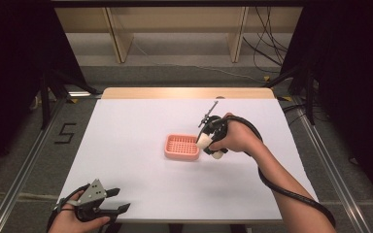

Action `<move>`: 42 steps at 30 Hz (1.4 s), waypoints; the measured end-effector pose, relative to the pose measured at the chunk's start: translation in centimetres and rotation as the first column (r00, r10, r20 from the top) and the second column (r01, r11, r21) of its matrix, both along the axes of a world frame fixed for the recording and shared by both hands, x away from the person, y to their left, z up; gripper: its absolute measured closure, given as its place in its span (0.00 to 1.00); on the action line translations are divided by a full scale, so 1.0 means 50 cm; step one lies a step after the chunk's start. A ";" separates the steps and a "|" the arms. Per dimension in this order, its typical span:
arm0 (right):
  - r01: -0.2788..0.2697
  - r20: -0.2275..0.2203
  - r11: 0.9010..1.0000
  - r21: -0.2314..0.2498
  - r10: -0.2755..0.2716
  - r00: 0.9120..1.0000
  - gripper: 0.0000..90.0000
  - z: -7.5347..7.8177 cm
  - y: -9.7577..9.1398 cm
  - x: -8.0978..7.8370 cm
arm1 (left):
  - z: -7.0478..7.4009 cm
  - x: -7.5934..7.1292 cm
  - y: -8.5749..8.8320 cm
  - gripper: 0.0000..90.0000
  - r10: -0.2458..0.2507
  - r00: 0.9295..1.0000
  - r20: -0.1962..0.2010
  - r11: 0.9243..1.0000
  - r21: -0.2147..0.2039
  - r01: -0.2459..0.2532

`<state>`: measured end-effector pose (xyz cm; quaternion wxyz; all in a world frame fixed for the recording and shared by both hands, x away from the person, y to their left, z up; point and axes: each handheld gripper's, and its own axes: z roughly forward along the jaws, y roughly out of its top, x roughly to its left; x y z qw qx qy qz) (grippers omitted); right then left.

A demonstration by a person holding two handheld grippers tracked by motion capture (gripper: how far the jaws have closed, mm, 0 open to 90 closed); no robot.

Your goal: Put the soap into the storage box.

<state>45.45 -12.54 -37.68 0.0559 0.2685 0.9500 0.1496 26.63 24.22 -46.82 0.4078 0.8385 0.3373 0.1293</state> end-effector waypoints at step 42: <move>-0.180 0.027 0.982 -0.055 0.182 0.983 0.56 -0.005 0.062 0.044 | 0.001 0.001 -0.001 0.40 -0.003 1.000 0.013 1.000 -0.027 0.003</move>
